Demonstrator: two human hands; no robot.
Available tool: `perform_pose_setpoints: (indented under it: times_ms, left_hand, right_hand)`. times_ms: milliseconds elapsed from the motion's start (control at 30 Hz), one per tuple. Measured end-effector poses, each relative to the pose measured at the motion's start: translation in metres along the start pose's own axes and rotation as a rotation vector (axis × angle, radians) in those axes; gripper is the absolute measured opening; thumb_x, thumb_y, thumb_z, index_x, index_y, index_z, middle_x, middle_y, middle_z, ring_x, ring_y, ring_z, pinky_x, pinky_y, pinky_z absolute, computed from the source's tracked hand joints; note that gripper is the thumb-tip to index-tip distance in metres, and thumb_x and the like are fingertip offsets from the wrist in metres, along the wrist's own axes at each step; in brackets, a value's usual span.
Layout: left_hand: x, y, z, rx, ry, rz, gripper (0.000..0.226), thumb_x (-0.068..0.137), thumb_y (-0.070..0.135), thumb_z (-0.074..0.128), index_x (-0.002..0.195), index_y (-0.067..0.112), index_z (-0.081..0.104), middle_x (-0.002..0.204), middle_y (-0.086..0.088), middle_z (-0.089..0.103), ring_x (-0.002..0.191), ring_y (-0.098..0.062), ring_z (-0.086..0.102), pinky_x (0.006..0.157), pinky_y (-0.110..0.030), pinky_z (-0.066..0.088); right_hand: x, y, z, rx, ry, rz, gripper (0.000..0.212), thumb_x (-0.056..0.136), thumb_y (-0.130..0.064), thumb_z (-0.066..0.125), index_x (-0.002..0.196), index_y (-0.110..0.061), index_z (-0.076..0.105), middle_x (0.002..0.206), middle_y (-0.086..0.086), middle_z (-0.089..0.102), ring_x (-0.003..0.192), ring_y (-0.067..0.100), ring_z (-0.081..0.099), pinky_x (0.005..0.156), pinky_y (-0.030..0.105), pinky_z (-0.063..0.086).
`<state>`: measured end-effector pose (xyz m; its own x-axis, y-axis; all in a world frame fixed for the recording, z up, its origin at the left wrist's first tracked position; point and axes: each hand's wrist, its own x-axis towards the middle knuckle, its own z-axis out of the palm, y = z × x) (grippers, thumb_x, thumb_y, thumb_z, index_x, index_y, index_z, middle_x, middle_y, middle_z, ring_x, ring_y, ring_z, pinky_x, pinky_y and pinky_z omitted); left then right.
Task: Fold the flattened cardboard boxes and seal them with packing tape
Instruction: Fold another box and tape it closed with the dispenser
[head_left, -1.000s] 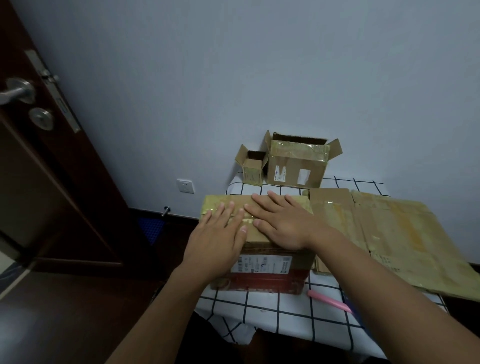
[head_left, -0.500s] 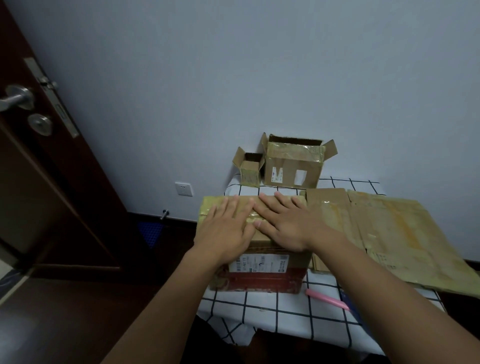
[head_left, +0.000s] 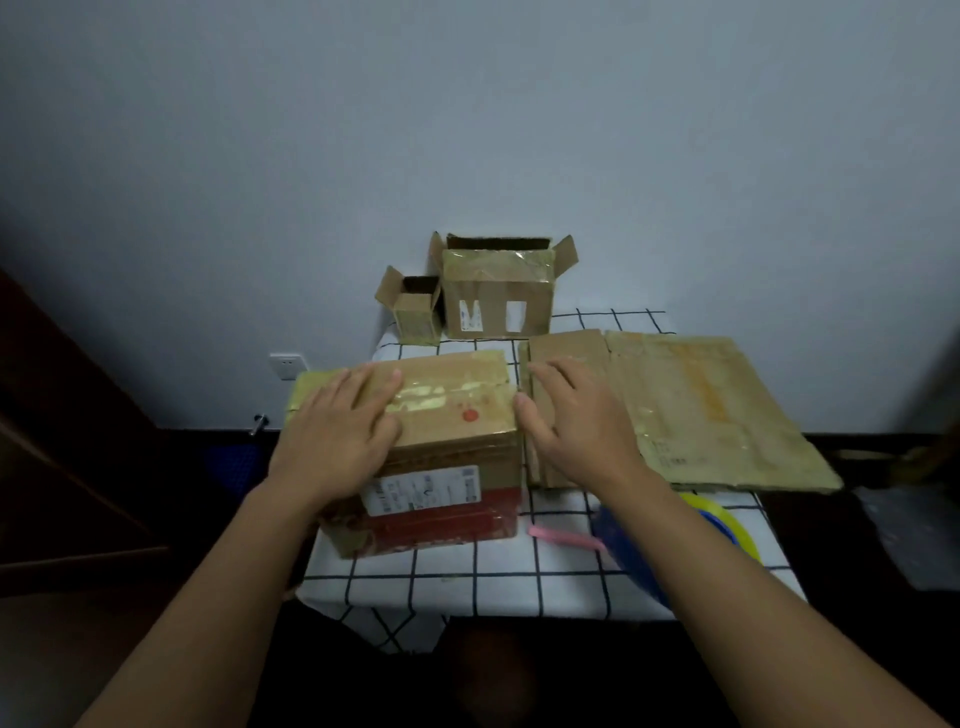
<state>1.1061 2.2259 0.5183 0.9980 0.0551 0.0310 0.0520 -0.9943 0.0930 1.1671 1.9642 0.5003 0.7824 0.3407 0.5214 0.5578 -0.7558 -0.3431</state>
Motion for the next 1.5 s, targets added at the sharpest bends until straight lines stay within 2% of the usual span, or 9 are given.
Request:
perform_pose_setpoints:
  times_ms: [200, 367, 533, 667, 867, 1033, 1200, 1400, 1500]
  left_hand:
    - [0.001, 0.003, 0.001, -0.027, 0.055, -0.027, 0.068, 0.089, 0.056, 0.013, 0.154, 0.038, 0.021, 0.162, -0.001, 0.019, 0.148, -0.022, 0.018, 0.119, -0.043, 0.017]
    - [0.0, 0.005, 0.002, -0.081, 0.129, -0.013, 0.052, 0.095, 0.047, 0.03, 0.145, 0.035, 0.039, 0.158, -0.006, 0.031, 0.145, -0.027, 0.028, 0.114, -0.048, 0.026]
    - [-0.005, 0.005, -0.001, -0.066, 0.146, -0.002, 0.055, 0.093, 0.052, 0.026, 0.138, 0.031, 0.049, 0.152, -0.006, 0.039, 0.137, -0.029, 0.035, 0.11, -0.048, 0.03]
    - [-0.011, 0.01, -0.006, -0.104, 0.164, -0.016, 0.066, 0.09, 0.07, 0.023, 0.137, 0.033, 0.05, 0.142, -0.004, 0.046, 0.13, -0.026, 0.039, 0.105, -0.048, 0.034]
    - [-0.02, 0.012, -0.015, 0.041, 0.008, 0.04, 0.112, 0.059, 0.095, 0.046, 0.151, 0.035, 0.026, 0.156, -0.001, 0.026, 0.141, -0.027, 0.026, 0.11, -0.05, 0.03]
    - [-0.019, 0.01, -0.013, 0.052, 0.075, 0.092, 0.105, 0.063, 0.089, 0.043, 0.151, 0.033, 0.029, 0.154, 0.0, 0.031, 0.139, -0.024, 0.029, 0.112, -0.046, 0.031]
    - [-0.012, 0.018, -0.022, 0.013, 0.118, 0.113, 0.089, 0.076, 0.076, 0.057, 0.149, 0.03, 0.035, 0.151, 0.005, 0.034, 0.136, -0.017, 0.031, 0.108, -0.038, 0.033]
    - [-0.017, 0.015, -0.019, -0.059, 0.063, 0.133, 0.083, 0.077, 0.071, 0.06, 0.147, 0.034, 0.034, 0.148, 0.009, 0.033, 0.135, -0.013, 0.031, 0.107, -0.036, 0.035]
    - [-0.016, 0.005, -0.025, -0.268, 0.005, 0.107, 0.069, 0.083, 0.058, 0.058, 0.144, 0.033, 0.037, 0.147, 0.008, 0.04, 0.13, -0.013, 0.038, 0.102, -0.035, 0.039]
  right_hand:
    - [-0.052, 0.064, -0.029, -0.218, -0.506, 0.39, 0.045, 0.097, -0.05, 0.043, 0.115, -0.012, 0.056, 0.112, 0.01, 0.061, 0.103, 0.029, 0.057, 0.076, 0.037, 0.046]
    - [-0.097, 0.077, -0.03, -0.256, -0.742, 0.549, 0.075, 0.084, -0.07, 0.055, 0.13, -0.013, 0.041, 0.126, 0.01, 0.055, 0.112, 0.031, 0.058, 0.078, 0.04, 0.045]
    - [-0.13, 0.074, -0.025, -0.216, -0.81, 0.664, 0.087, 0.088, -0.044, 0.064, 0.148, -0.01, 0.012, 0.124, 0.013, 0.054, 0.106, 0.032, 0.059, 0.077, 0.04, 0.046]
    - [-0.142, 0.07, -0.019, -0.269, -0.763, 0.6, 0.082, 0.095, -0.026, 0.053, 0.152, -0.006, -0.002, 0.11, 0.013, 0.065, 0.093, 0.028, 0.064, 0.071, 0.037, 0.05]
    - [-0.126, 0.056, -0.036, -0.256, -0.66, 0.545, 0.085, 0.094, -0.028, 0.056, 0.152, -0.007, -0.004, 0.104, 0.01, 0.065, 0.084, 0.027, 0.063, 0.064, 0.036, 0.048]
    - [-0.087, 0.027, -0.073, -0.123, -0.447, 0.43, 0.065, 0.09, -0.034, 0.063, 0.135, -0.012, 0.021, 0.095, 0.005, 0.062, 0.079, 0.027, 0.063, 0.063, 0.036, 0.048]
    - [-0.031, -0.01, -0.105, -0.048, -0.327, 0.259, 0.073, 0.089, -0.035, 0.066, 0.14, -0.017, 0.017, 0.099, 0.001, 0.059, 0.081, 0.024, 0.061, 0.063, 0.031, 0.04]
    - [0.028, -0.053, -0.098, -0.054, -0.379, 0.048, 0.081, 0.089, -0.036, 0.066, 0.149, -0.024, 0.012, 0.11, 0.001, 0.059, 0.089, 0.022, 0.06, 0.071, 0.033, 0.049]
    - [0.048, -0.071, -0.078, -0.061, -0.427, -0.042, 0.081, 0.088, -0.037, 0.067, 0.148, -0.028, 0.013, 0.125, 0.004, 0.06, 0.098, 0.026, 0.061, 0.085, 0.04, 0.052]
